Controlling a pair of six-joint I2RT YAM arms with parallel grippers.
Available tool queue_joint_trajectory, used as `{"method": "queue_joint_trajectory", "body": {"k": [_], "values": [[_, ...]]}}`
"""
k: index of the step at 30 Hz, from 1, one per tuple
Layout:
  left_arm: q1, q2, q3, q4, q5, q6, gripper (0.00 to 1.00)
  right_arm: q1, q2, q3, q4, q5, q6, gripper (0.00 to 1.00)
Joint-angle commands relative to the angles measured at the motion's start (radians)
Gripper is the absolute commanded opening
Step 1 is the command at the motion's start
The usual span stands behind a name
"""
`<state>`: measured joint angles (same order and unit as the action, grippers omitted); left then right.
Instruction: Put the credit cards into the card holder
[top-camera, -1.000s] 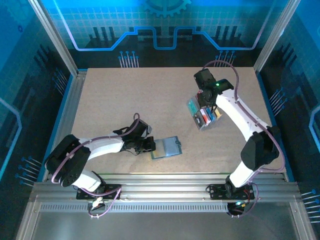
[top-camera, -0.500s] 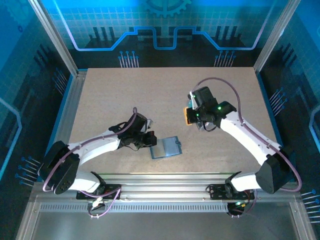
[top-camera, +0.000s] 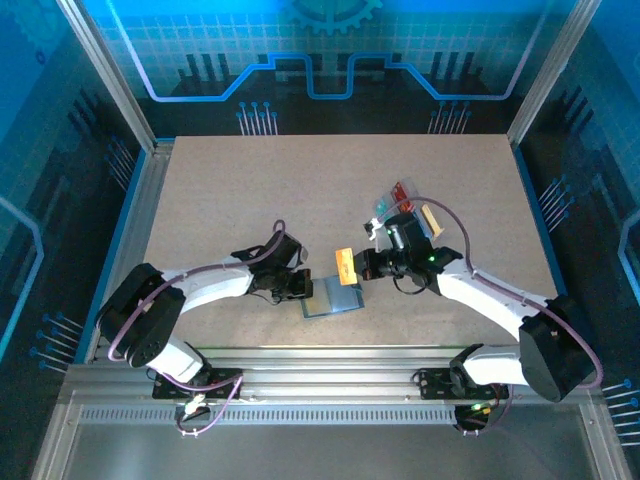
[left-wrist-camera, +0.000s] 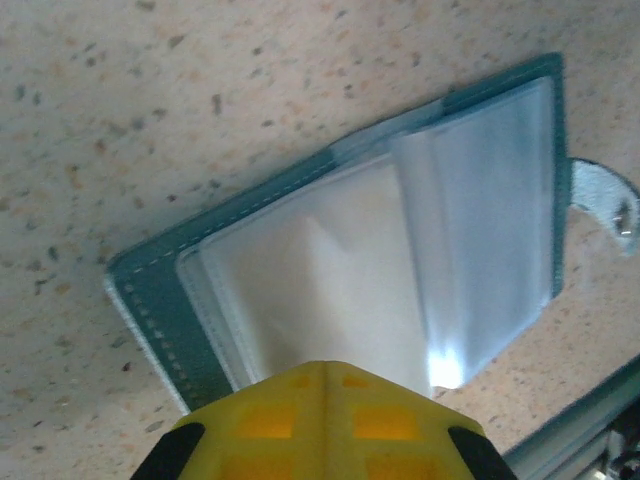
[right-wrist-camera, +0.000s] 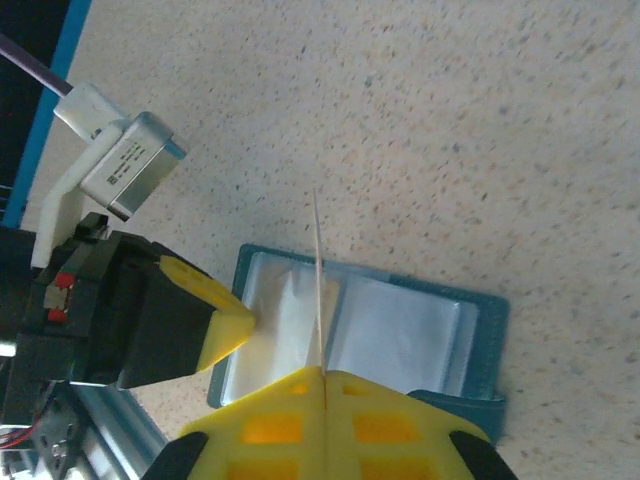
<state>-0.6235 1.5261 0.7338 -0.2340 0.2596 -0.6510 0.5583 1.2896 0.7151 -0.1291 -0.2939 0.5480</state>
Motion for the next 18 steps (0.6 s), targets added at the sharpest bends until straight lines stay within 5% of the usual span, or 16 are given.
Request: {"method": "queue_joint_trajectory", "body": {"k": [1, 18], "values": [[0.004, 0.004, -0.035, -0.007, -0.021, 0.014, 0.0, 0.018, 0.009, -0.05, 0.188, -0.08, 0.06, 0.0], [0.005, -0.006, -0.073, -0.013, -0.047, 0.009, 0.0, 0.048, 0.171, -0.085, 0.324, -0.103, 0.075, 0.0]]}}
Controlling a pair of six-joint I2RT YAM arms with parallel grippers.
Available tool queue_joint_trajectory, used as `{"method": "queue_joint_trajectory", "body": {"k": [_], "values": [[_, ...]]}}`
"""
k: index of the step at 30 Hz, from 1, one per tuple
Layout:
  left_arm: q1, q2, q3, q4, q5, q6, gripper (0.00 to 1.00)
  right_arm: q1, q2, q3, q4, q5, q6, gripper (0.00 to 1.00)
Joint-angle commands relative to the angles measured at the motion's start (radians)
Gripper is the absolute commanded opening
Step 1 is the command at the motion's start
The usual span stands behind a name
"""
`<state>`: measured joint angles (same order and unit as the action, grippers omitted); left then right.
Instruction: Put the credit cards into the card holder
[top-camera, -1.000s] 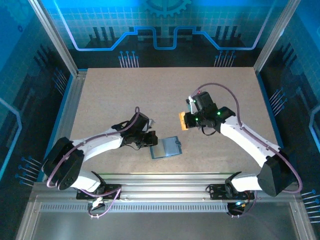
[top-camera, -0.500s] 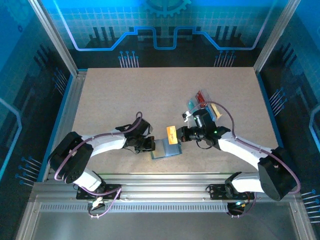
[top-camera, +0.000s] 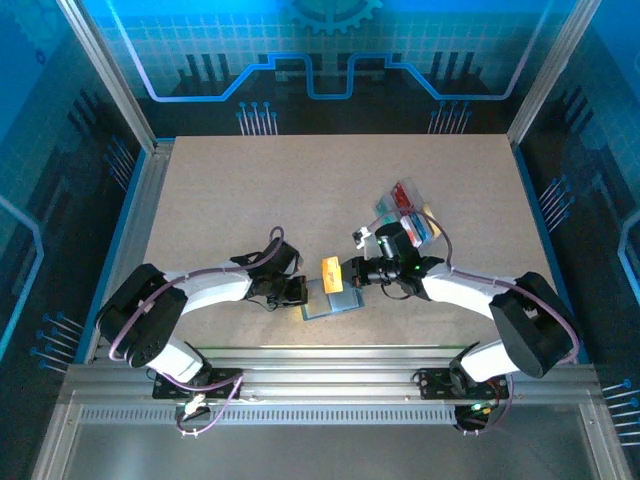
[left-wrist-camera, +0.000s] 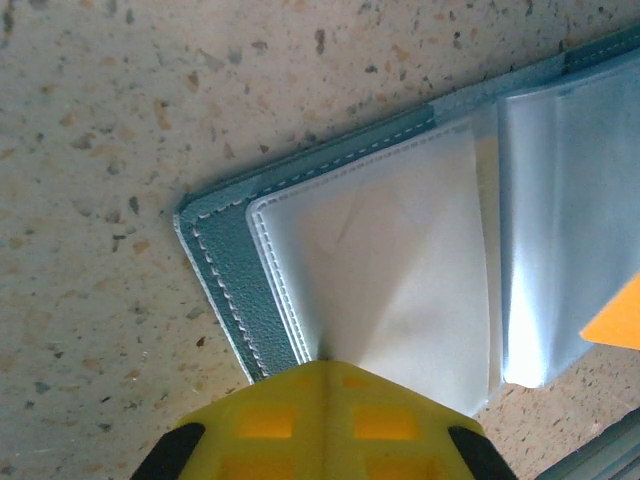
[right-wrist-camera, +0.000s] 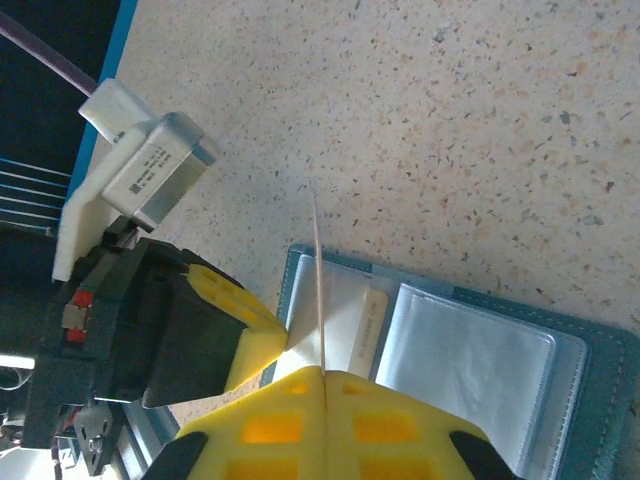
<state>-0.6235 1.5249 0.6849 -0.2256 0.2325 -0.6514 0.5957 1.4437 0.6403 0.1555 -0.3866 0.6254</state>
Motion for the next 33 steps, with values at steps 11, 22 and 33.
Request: {"method": "queue_joint_trajectory", "body": {"k": [11, 22, 33], "values": [[0.004, -0.003, -0.022, -0.014, -0.014, 0.005, 0.0, 0.01, 0.097, -0.039, 0.108, -0.01, 0.009, 0.0], [0.004, 0.003, -0.025, -0.006, -0.015, 0.003, 0.0, 0.011, 0.132, -0.058, 0.16, -0.051, 0.069, 0.0], [0.007, -0.005, -0.033, 0.002, -0.016, 0.004, 0.0, 0.029, 0.123, -0.109, 0.12, -0.051, 0.106, 0.0]]}}
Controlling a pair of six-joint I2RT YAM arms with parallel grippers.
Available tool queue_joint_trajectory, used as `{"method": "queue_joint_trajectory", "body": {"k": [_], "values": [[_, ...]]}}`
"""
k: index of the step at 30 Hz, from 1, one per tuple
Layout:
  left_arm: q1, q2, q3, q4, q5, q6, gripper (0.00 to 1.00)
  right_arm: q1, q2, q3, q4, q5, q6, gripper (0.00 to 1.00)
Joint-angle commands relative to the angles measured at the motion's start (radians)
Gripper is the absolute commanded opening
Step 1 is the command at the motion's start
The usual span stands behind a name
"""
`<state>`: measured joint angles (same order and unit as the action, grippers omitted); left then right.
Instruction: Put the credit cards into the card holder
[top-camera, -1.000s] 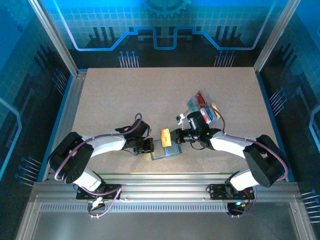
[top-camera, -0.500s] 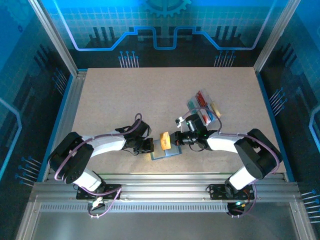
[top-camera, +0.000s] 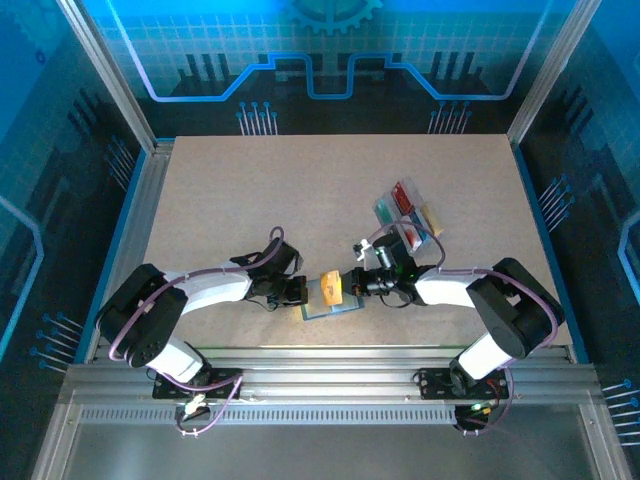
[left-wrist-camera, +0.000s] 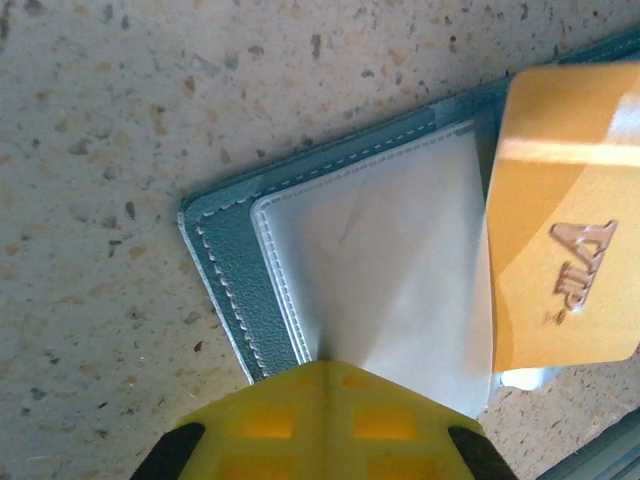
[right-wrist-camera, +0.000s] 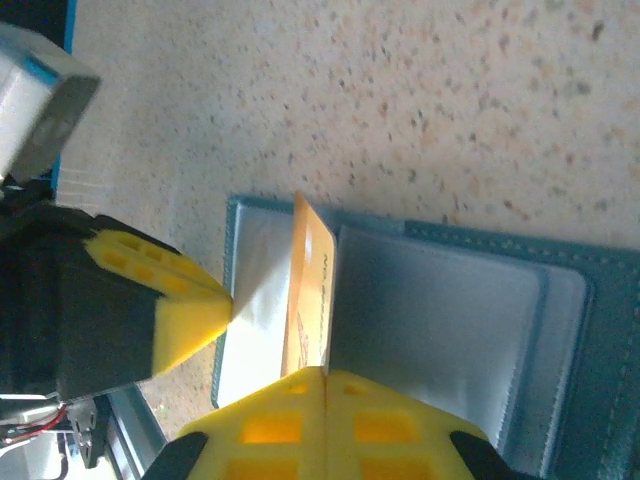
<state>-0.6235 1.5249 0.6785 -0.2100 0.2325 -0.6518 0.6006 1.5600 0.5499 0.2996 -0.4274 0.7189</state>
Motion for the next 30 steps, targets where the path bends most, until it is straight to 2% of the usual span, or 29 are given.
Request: {"method": "queue_joint_trajectory", "body": {"k": [1, 12, 30], "values": [[0.007, -0.005, -0.027, -0.014, -0.015, 0.004, 0.0, 0.03, 0.003, -0.02, -0.024, -0.005, 0.01, 0.0], [0.007, -0.005, -0.034, -0.003, -0.012, 0.005, 0.0, 0.043, 0.017, 0.007, -0.148, 0.009, -0.014, 0.0], [0.008, -0.029, -0.05, -0.003, -0.012, 0.004, 0.0, 0.086, 0.151, 0.194, -0.248, 0.006, -0.056, 0.0]]}}
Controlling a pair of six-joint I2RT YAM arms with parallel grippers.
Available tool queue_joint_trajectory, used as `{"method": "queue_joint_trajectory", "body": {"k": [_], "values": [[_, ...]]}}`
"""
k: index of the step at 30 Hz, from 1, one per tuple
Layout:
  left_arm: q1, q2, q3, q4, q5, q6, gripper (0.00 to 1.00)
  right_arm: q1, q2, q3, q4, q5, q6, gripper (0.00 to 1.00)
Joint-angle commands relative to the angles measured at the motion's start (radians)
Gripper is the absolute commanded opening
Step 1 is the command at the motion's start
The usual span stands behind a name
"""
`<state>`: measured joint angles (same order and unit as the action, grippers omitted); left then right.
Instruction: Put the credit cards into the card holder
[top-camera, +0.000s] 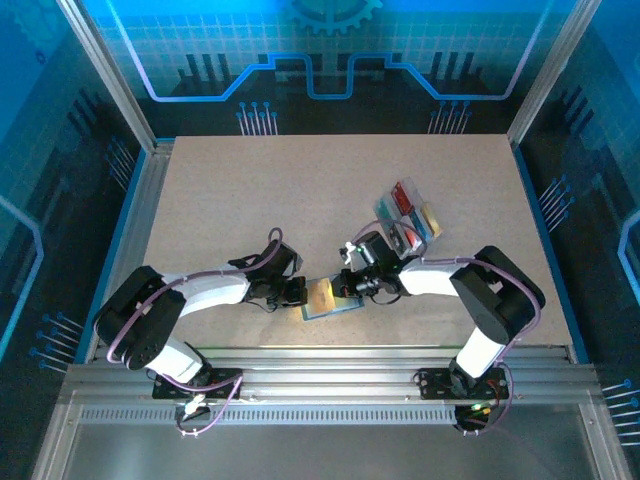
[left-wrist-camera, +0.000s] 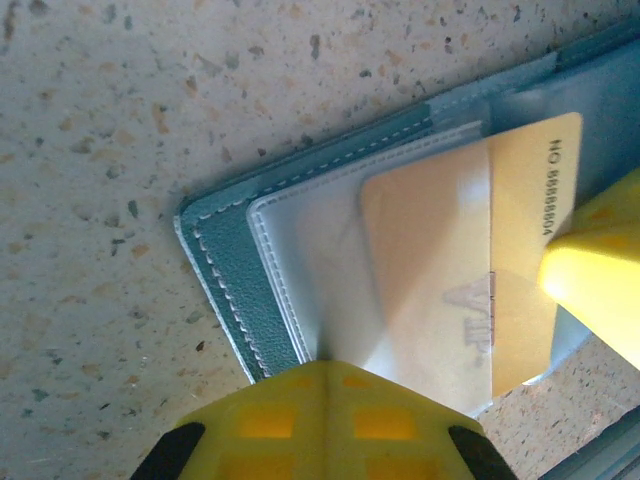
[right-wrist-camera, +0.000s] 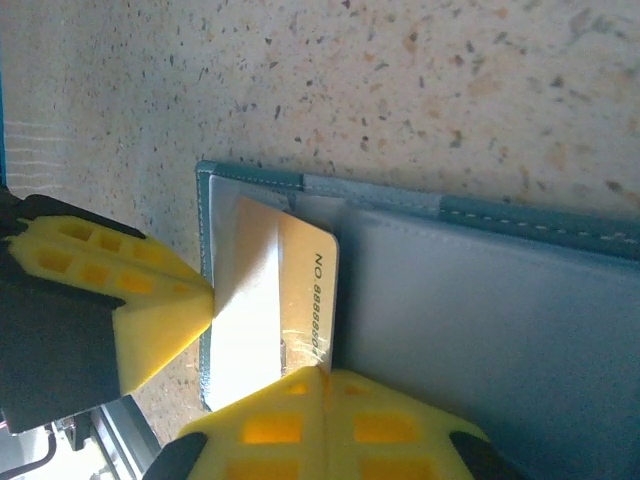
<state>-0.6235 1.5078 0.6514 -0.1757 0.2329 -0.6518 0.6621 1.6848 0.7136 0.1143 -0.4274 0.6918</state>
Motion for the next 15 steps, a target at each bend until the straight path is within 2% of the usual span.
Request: {"method": "queue_joint_trajectory", "body": {"k": [1, 11, 15], "values": [[0.007, -0.013, -0.022, -0.039, -0.013, 0.004, 0.0, 0.032, 0.033, 0.04, -0.066, 0.004, -0.028, 0.0], [0.007, -0.027, -0.016, -0.044, -0.013, 0.003, 0.0, 0.079, 0.064, 0.069, -0.065, -0.003, -0.031, 0.01], [0.009, -0.029, -0.016, -0.044, -0.015, 0.0, 0.0, 0.08, 0.008, 0.075, -0.128, 0.036, -0.06, 0.19]]}}
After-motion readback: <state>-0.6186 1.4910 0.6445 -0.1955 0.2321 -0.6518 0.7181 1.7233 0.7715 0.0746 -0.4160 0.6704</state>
